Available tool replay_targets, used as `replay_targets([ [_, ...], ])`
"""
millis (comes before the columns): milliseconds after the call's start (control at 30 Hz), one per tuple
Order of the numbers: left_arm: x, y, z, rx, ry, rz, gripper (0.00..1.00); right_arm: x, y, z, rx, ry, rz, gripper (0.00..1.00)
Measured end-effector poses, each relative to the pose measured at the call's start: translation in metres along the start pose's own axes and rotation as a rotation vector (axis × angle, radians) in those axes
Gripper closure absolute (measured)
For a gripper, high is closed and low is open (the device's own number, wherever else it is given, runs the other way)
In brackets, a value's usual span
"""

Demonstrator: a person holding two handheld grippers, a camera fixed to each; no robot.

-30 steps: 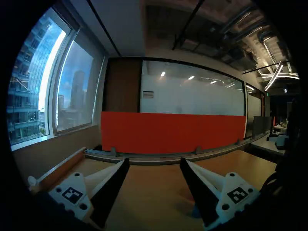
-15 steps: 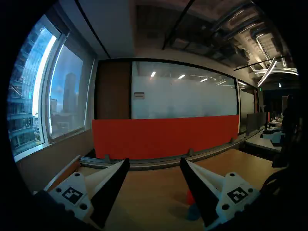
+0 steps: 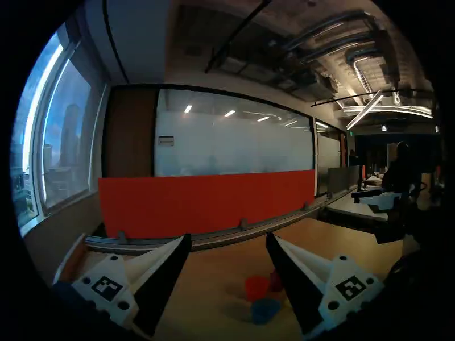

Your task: Pour water

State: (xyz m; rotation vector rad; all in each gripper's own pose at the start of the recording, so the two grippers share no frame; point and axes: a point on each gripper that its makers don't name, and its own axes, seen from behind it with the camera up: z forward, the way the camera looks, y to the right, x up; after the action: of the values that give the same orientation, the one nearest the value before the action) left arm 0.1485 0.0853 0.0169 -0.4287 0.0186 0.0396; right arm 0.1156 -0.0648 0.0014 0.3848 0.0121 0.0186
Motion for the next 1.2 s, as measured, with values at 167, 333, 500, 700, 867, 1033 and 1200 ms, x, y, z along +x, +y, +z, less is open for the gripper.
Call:
replay_targets([
  [167,0.000,0.013,0.002,-0.073,0.005,-0.009,0.03,0.011,-0.028,-0.003,0.126,0.012,0.016,0.00],
  [333,-0.006,0.025,0.002,-0.130,-0.022,-0.001,0.03,0.015,-0.045,-0.007,0.208,0.011,0.004,0.00],
  [500,-0.007,0.039,0.004,-0.183,-0.029,0.004,0.03,0.014,-0.056,-0.010,0.258,-0.006,-0.025,0.00],
  [700,-0.013,0.048,0.003,-0.218,-0.055,-0.004,0.03,0.010,-0.074,-0.015,0.343,-0.036,-0.028,0.00],
  [867,-0.019,0.052,0.003,-0.256,-0.076,-0.006,0.03,-0.003,-0.081,-0.017,0.390,-0.089,-0.048,0.00],
  [1033,-0.031,0.058,0.003,-0.298,-0.108,0.007,0.03,-0.013,-0.092,-0.023,0.430,-0.136,-0.071,0.00],
  [1200,-0.042,0.065,0.004,-0.333,-0.144,0.023,0.03,-0.018,-0.100,-0.028,0.463,-0.164,-0.086,0.00],
])
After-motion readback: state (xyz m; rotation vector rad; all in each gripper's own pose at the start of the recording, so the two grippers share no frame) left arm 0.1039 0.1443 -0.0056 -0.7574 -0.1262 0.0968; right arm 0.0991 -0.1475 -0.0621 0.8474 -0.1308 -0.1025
